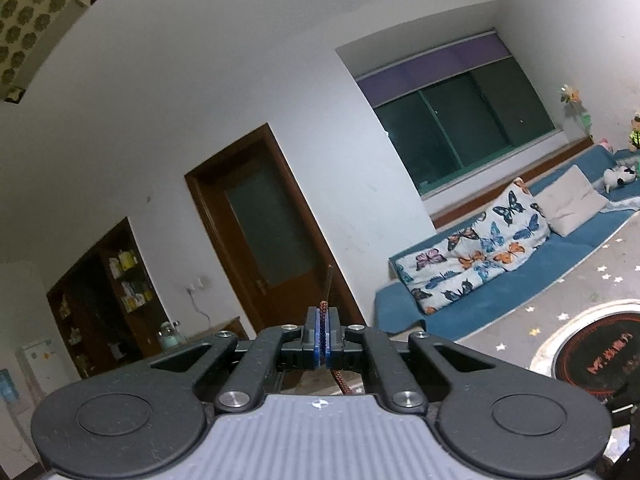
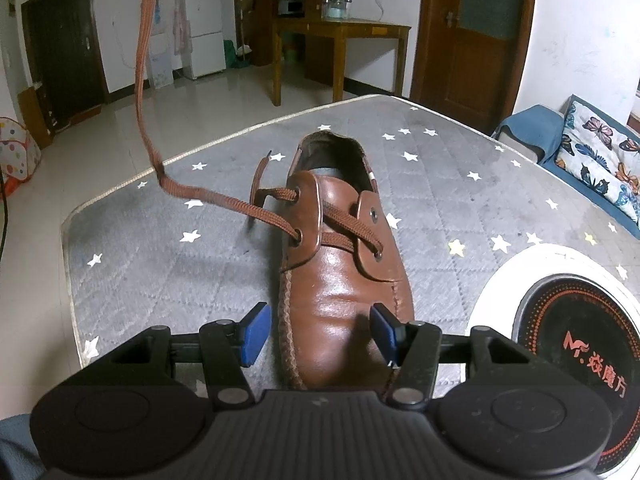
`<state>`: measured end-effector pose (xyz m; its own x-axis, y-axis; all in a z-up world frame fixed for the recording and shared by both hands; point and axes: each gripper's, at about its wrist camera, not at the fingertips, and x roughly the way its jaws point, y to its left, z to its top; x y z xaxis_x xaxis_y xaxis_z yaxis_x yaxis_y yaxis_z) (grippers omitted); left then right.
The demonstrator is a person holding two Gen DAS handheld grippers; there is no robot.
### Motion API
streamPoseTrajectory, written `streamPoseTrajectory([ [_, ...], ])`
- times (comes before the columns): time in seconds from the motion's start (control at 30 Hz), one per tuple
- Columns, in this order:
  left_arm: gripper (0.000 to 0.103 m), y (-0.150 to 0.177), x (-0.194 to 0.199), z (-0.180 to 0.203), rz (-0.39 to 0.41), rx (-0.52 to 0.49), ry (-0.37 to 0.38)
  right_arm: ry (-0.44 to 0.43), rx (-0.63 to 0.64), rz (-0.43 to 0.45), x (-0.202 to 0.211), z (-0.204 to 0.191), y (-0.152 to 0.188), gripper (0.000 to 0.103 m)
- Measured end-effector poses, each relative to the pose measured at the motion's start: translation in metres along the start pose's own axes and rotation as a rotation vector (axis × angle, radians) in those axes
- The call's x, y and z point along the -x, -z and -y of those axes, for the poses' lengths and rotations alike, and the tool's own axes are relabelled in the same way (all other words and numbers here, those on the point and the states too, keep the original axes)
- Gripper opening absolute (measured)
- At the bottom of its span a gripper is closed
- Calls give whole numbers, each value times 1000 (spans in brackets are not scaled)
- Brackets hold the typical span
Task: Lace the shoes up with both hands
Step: 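Pull the brown lace end upward with the left gripper, tightening the lacing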
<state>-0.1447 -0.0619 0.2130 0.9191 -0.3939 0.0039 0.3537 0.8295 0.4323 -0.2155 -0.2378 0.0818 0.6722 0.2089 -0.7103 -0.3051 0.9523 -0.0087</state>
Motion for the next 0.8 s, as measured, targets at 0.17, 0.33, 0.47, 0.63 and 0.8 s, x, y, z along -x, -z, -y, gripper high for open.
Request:
streamPoseTrajectory([
  [0.17, 3, -6, -1, 2, 28, -24, -23, 2, -5, 11, 3, 2, 0, 55],
  [0.33, 3, -14, -1, 2, 50, -23, -27, 4, -12, 22, 5, 5, -1, 55],
  [0.47, 3, -20, -3, 2, 64, -24, -31, 5, -18, 31, 7, 9, -3, 55],
  [0.63, 2, -23, -4, 3, 74, -28, -39, -1, -23, 37, 7, 11, -5, 55],
  [0.8, 2, -28, 0, 1, 91, -26, -50, -14, -21, 38, 6, 9, -6, 55],
])
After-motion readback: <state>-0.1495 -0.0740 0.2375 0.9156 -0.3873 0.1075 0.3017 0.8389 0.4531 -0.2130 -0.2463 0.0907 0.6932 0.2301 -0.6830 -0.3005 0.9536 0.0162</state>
